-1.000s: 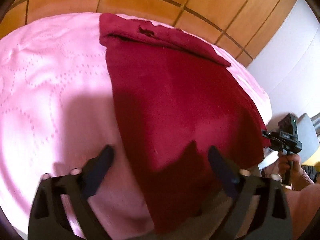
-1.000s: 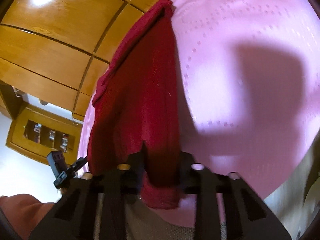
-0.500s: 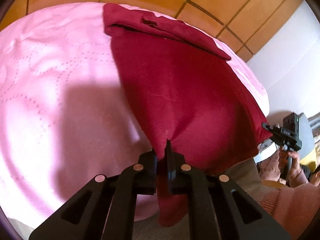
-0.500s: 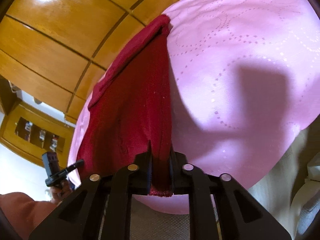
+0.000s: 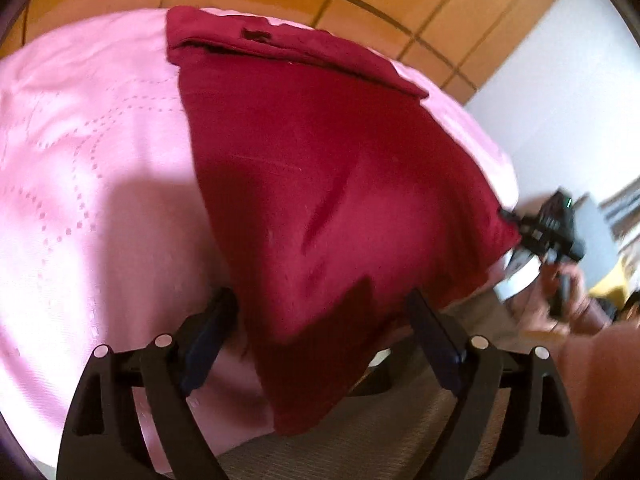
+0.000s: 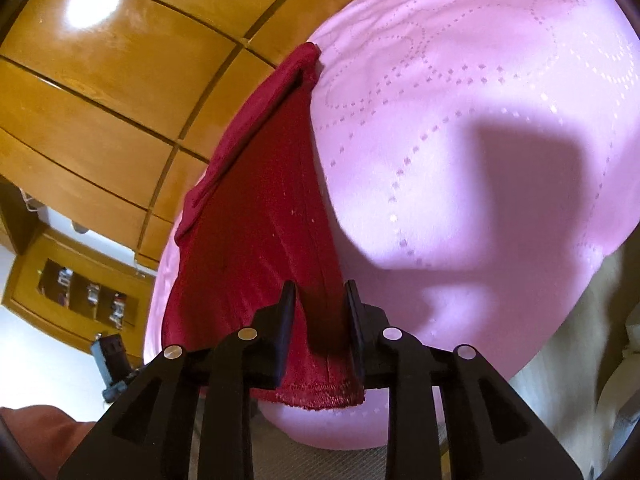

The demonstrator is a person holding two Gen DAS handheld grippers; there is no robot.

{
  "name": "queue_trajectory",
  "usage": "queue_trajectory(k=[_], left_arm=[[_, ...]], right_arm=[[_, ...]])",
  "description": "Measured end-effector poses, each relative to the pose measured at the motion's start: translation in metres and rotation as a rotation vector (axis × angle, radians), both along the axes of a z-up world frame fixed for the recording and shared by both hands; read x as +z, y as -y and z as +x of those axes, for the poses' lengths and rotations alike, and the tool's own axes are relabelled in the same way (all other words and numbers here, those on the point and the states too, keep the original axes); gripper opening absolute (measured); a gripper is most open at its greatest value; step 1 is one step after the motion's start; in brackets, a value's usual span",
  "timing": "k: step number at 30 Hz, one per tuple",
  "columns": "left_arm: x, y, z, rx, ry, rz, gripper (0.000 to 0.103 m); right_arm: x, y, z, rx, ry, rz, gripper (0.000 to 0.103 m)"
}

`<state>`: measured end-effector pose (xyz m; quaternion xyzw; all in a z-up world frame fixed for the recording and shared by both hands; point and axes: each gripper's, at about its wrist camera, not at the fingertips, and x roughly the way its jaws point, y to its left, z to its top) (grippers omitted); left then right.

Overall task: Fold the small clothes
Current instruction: 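Fold the hem toward the collar with the right tool while the left tool grasps the hem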

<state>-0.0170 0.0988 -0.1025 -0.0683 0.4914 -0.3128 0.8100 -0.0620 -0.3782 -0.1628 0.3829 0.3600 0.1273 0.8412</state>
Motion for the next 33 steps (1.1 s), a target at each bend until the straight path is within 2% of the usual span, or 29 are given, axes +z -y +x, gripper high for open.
queue_trajectory(k=[4,8,9,12,17,19,20,21,25,30,33], left_arm=[[-0.002,-0.003,0.007,0.007,-0.034,-0.051,0.083],[-0.005,-0.011,0.008,-0.007,-0.086,-0.081,0.061],[-0.006,-0.013,0.006,-0.014,-0.106,-0.09,0.059],[-0.013,-0.014,-0.001,-0.029,-0.16,-0.131,0.059],[-0.021,-0.014,0.006,-0.003,-0.194,-0.197,0.06],[-0.022,-0.009,0.007,-0.007,-0.196,-0.17,0.035],[-0.023,-0.005,0.006,-0.009,-0.194,-0.135,0.004],[-0.023,-0.003,0.004,-0.007,-0.192,-0.1,0.006],[-0.004,-0.009,-0.004,0.009,-0.14,-0.113,0.005],[0.037,-0.019,-0.019,-0.014,-0.069,-0.179,0.005],[0.062,-0.02,-0.034,-0.063,-0.054,-0.24,0.005]], right_arm=[[-0.004,-0.003,0.005,0.037,-0.008,0.016,0.024],[-0.006,-0.009,0.008,0.047,-0.037,-0.003,0.024],[-0.004,-0.009,0.007,0.048,-0.036,-0.002,0.024],[0.0,-0.009,0.004,0.061,-0.021,-0.001,0.024],[0.005,-0.009,0.003,0.074,-0.005,0.0,0.024],[0.004,-0.012,0.006,0.076,-0.033,-0.027,0.024],[0.004,-0.015,0.007,0.076,-0.048,-0.056,0.018],[0.005,-0.019,0.008,0.086,-0.053,-0.087,0.01],[0.018,-0.016,0.003,0.073,-0.005,-0.067,0.009],[0.038,-0.009,-0.01,0.08,0.067,0.015,0.008],[0.051,-0.005,-0.024,0.087,0.145,0.115,0.008]])
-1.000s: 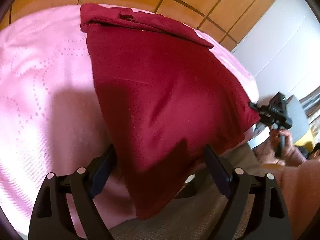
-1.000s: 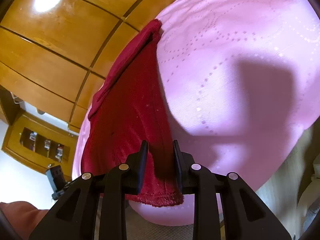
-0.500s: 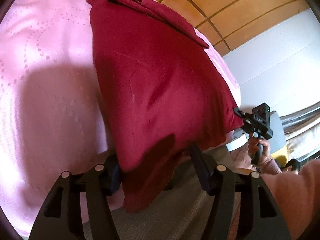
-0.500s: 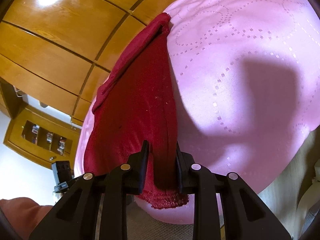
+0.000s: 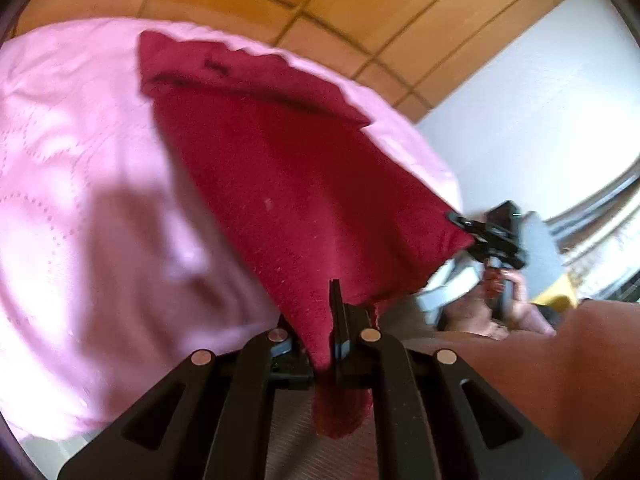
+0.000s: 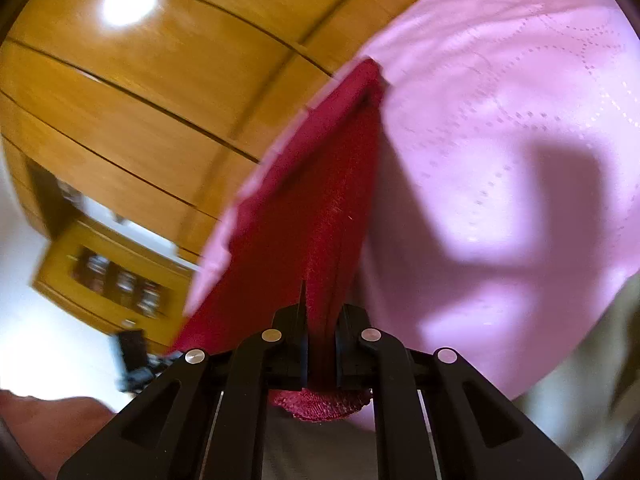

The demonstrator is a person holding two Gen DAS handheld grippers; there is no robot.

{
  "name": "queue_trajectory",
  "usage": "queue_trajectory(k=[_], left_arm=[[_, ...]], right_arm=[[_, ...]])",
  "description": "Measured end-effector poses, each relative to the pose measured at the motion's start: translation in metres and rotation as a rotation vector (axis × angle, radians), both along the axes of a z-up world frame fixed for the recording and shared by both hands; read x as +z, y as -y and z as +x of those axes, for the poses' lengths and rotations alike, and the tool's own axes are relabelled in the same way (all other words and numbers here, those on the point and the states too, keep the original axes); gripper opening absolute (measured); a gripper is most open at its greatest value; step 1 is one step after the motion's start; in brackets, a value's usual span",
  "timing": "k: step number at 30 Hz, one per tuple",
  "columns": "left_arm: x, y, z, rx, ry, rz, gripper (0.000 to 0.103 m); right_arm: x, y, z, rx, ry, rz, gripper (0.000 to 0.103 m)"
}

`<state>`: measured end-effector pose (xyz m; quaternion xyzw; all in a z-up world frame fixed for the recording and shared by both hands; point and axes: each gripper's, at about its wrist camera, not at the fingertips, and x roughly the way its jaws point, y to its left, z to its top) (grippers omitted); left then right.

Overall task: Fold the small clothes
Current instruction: 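Fold the hem toward the collar with the right tool while the left tool grasps the hem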

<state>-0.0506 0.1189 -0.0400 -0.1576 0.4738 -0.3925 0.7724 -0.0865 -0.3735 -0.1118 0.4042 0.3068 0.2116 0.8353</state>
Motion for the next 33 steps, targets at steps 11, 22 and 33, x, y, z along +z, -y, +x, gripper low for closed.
queue_trajectory(k=[11,22,33], left_arm=[[0.031,-0.039,-0.027,0.017,-0.065,-0.333,0.005],[0.009,-0.031,0.076,0.142,-0.048,-0.282,0.006],[-0.052,-0.032,0.176,0.373,-0.164,-0.193,0.006]], right_arm=[[0.019,0.025,-0.065,0.009,0.198,0.228,0.008],[0.029,0.039,0.08,-0.024,0.095,0.352,0.008],[0.011,0.033,0.222,-0.06,-0.106,0.345,0.008]])
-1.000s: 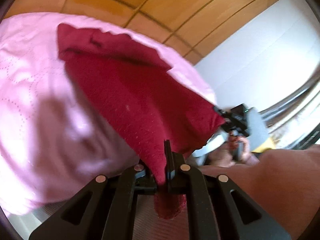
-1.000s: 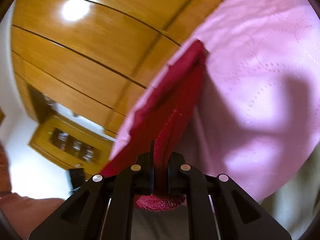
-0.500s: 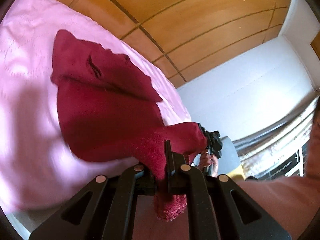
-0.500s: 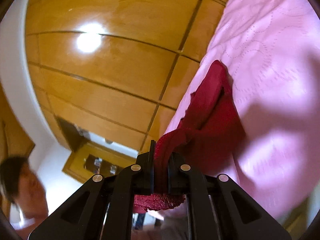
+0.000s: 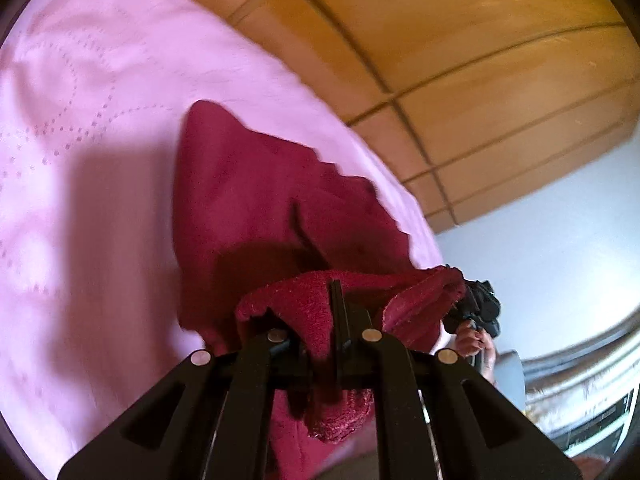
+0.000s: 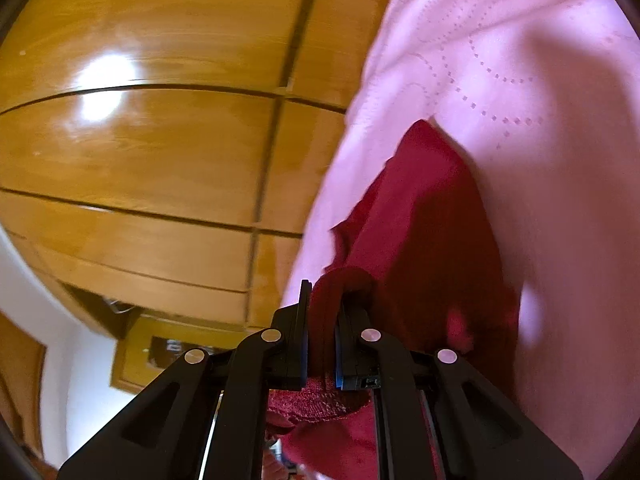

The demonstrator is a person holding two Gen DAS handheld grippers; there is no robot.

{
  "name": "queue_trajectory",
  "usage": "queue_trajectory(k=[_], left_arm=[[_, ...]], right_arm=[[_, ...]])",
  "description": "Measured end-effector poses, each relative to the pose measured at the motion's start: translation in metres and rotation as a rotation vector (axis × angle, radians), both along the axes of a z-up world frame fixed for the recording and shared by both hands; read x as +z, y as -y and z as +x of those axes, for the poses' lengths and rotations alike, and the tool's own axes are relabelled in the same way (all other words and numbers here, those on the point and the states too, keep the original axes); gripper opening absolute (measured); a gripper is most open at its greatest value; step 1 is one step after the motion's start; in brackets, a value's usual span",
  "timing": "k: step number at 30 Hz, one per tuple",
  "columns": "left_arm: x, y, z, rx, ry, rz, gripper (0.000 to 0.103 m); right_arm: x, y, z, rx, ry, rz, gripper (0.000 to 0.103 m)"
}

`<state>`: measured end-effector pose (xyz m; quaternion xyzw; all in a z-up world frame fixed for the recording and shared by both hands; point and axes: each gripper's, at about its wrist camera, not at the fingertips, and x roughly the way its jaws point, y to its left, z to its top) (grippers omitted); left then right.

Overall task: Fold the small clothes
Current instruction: 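Lay the hem over the collar and open both tools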

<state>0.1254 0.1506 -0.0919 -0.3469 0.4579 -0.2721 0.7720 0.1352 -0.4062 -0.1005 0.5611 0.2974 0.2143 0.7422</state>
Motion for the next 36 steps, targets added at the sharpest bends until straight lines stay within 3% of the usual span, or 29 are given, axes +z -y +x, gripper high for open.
queue_trajectory(k=[4,5,6,7,8,11,14,17,20,23,25,27,28,29,30,36], left_arm=[[-0.019,0.002,0.02,0.041,-0.046,-0.006,0.007],[-0.02,0.003,0.024,0.052,-0.053,-0.005,0.011],[-0.02,0.002,0.025,0.056,-0.056,-0.014,0.021],[-0.018,0.003,0.03,0.062,-0.05,-0.041,0.027],[-0.014,0.001,0.034,0.078,-0.035,-0.069,0.04],[0.001,-0.006,0.038,0.181,0.022,-0.051,0.074],[0.015,-0.01,0.034,0.263,0.079,0.04,0.078],[0.019,-0.001,0.035,0.249,0.087,0.153,0.078],[0.019,0.013,0.039,0.21,0.089,0.324,0.077],[0.015,0.024,0.048,0.195,0.065,0.413,0.064],[0.012,0.026,0.051,0.193,0.048,0.452,0.05],[0.008,0.025,0.052,0.195,0.031,0.479,0.023],[0.007,0.025,0.052,0.193,0.024,0.488,0.017],[0.007,0.026,0.051,0.188,0.025,0.489,0.009],[0.01,0.025,0.049,0.189,0.036,0.485,0.008],[0.041,0.021,0.042,0.315,0.126,0.464,0.006]], right_arm=[[-0.014,-0.004,0.024,-0.014,-0.052,-0.011,0.013],[-0.016,-0.005,0.028,-0.02,-0.056,-0.017,0.026],[-0.016,-0.006,0.032,-0.025,-0.044,-0.009,0.044],[-0.013,-0.006,0.034,-0.034,-0.022,0.0,0.053],[-0.01,-0.006,0.037,-0.046,0.002,0.006,0.064],[0.012,0.0,0.03,-0.144,0.089,-0.092,0.068],[0.027,-0.002,0.033,-0.143,0.09,-0.237,0.068],[0.035,-0.016,0.04,-0.085,0.042,-0.459,0.068],[0.041,-0.037,0.053,-0.025,0.025,-0.651,0.064],[0.042,-0.057,0.068,0.04,0.021,-0.767,0.06],[0.036,-0.066,0.08,0.069,-0.013,-0.846,0.05],[0.026,-0.069,0.084,0.084,-0.046,-0.88,0.019],[0.022,-0.075,0.088,0.087,-0.062,-0.895,0.012],[0.021,-0.076,0.085,0.088,-0.062,-0.895,0.008],[0.023,-0.076,0.081,0.082,-0.057,-0.893,0.007],[0.056,-0.056,0.064,-0.101,-0.028,-0.843,0.006]])
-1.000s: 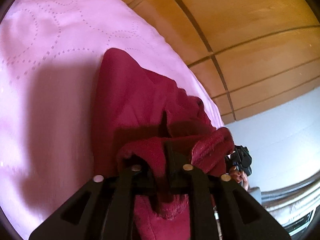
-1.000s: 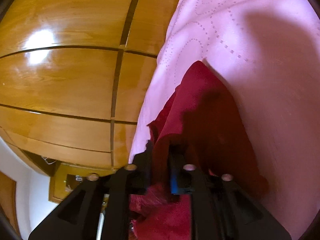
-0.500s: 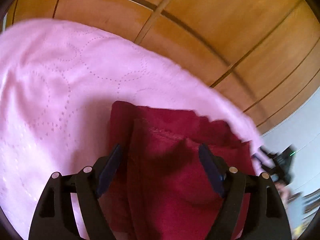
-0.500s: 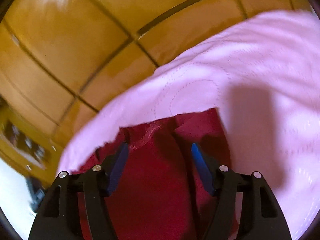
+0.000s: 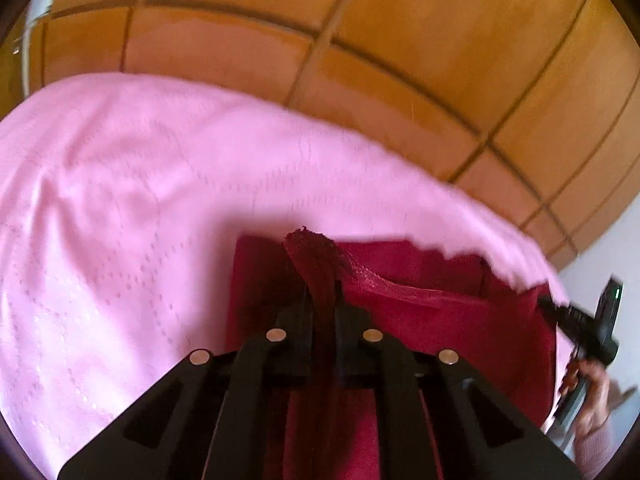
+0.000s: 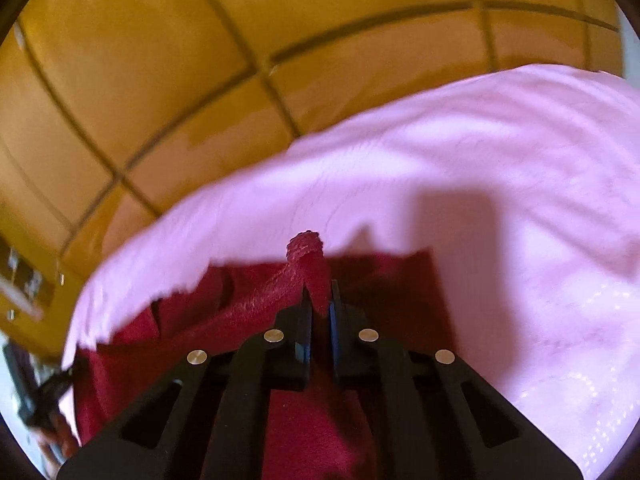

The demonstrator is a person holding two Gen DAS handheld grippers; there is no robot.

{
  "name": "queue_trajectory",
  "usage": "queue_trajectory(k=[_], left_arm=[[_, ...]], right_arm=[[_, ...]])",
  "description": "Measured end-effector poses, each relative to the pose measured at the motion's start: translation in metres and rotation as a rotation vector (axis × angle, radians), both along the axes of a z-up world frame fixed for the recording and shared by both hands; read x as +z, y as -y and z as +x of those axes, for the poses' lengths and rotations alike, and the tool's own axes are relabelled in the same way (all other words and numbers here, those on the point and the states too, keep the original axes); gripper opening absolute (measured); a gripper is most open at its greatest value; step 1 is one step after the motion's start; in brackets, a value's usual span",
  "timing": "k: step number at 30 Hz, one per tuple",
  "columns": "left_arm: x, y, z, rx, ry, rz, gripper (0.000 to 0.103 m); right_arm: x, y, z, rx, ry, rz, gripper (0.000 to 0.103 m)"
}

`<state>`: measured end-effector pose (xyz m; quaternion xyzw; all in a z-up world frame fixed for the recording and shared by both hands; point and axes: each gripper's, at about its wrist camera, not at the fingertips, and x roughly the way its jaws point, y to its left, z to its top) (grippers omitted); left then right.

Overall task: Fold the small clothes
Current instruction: 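Lay the hem over the collar and open both tools, then press the folded sweater flat with both open tools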

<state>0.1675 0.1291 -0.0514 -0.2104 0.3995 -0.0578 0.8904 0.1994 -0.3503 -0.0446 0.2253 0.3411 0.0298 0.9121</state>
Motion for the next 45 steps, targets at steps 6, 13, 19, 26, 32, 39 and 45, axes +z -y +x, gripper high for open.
queue_trajectory(k=[6,13,19,26,32,39,45], left_arm=[[-0.017,0.012,0.019,0.08,-0.01,0.086,0.007],[-0.052,0.015,0.02,0.093,-0.035,0.132,0.015],[-0.056,0.013,0.019,0.086,-0.033,0.091,0.019],[-0.044,0.026,0.016,0.015,-0.005,0.109,0.072],[-0.007,0.047,-0.01,0.036,0.075,0.159,0.076],[0.008,0.09,-0.01,-0.05,0.131,0.158,0.08],[-0.021,0.115,0.013,-0.108,0.081,0.287,0.08]], right_arm=[[-0.022,0.006,0.017,-0.073,-0.02,-0.036,0.006],[-0.045,-0.005,0.018,-0.093,0.001,-0.133,0.006],[-0.051,0.004,0.015,-0.09,0.022,-0.046,0.007],[-0.051,0.002,0.013,-0.098,0.039,-0.047,0.011],[-0.035,0.002,-0.008,-0.171,0.121,-0.084,0.062],[0.0,-0.025,-0.038,-0.098,0.199,-0.221,0.06],[-0.017,-0.051,-0.01,0.092,0.09,-0.273,0.059]])
